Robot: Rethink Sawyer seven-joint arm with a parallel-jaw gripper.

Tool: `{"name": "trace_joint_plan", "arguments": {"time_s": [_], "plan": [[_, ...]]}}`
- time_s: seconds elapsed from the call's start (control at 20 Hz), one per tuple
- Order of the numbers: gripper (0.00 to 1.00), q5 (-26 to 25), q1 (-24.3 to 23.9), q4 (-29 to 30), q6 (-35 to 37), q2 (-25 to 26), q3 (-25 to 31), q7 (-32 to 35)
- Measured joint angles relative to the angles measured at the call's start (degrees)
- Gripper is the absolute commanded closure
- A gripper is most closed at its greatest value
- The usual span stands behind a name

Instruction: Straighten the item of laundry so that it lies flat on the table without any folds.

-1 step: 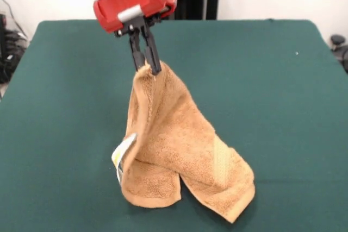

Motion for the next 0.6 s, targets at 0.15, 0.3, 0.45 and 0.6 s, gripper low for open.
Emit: {"name": "trace_joint_plan", "arguments": {"time_s": [0.15, 0.3, 0.45, 0.6], "plan": [[1.00, -2.97, -3.05, -0.03, 0.00, 5.10, 2.69, 0.00], [1.00, -4.62, -5.04, -0.04, 0.15, 8.29, 4.50, 0.00], [1.00, -5.82, -7.09, -0.11, 1.07, 11.18, 6.55, 0.00], [1.00, -6.40, -9.70, -0.47, 4.09, 14.58, 9.23, 0.00]]}}
